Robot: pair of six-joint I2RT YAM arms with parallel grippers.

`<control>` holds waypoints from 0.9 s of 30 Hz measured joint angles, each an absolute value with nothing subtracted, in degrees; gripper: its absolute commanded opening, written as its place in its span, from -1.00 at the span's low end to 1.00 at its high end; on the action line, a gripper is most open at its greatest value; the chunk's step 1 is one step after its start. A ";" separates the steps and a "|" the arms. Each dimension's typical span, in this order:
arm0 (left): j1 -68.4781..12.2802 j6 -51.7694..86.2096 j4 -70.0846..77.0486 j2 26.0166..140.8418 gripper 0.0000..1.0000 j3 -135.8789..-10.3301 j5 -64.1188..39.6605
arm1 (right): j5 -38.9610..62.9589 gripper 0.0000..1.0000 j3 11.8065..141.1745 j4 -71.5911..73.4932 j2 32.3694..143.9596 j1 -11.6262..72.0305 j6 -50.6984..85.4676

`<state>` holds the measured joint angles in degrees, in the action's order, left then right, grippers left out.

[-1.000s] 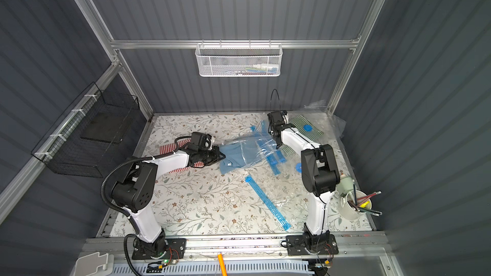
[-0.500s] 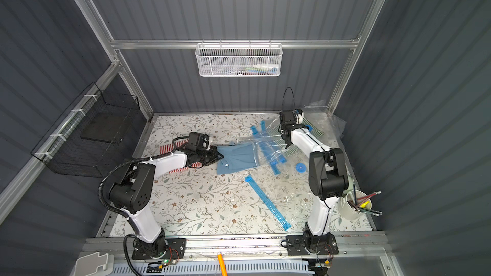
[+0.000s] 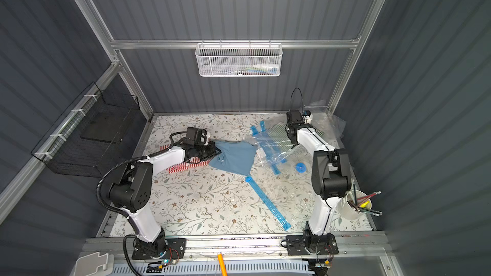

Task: Take the tank top out of the vacuum bag
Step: Place the tank top on the tank top.

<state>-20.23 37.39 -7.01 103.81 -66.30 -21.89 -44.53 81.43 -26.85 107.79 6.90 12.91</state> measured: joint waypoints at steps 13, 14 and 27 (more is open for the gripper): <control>-19.20 34.39 -12.97 104.38 -1.00 -74.54 -20.36 | -32.47 0.98 74.87 -26.85 100.44 9.17 15.88; -18.90 34.20 -13.32 104.38 -1.00 -74.78 -20.25 | -31.48 0.98 74.28 -26.44 99.85 9.41 15.94; -15.77 32.25 -17.45 104.38 -1.00 -74.98 -16.91 | -18.48 0.98 80.62 -23.99 110.43 12.16 13.39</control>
<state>-15.77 32.25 -17.45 104.38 -74.98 -16.91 -18.48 80.62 -23.99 110.43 12.16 13.39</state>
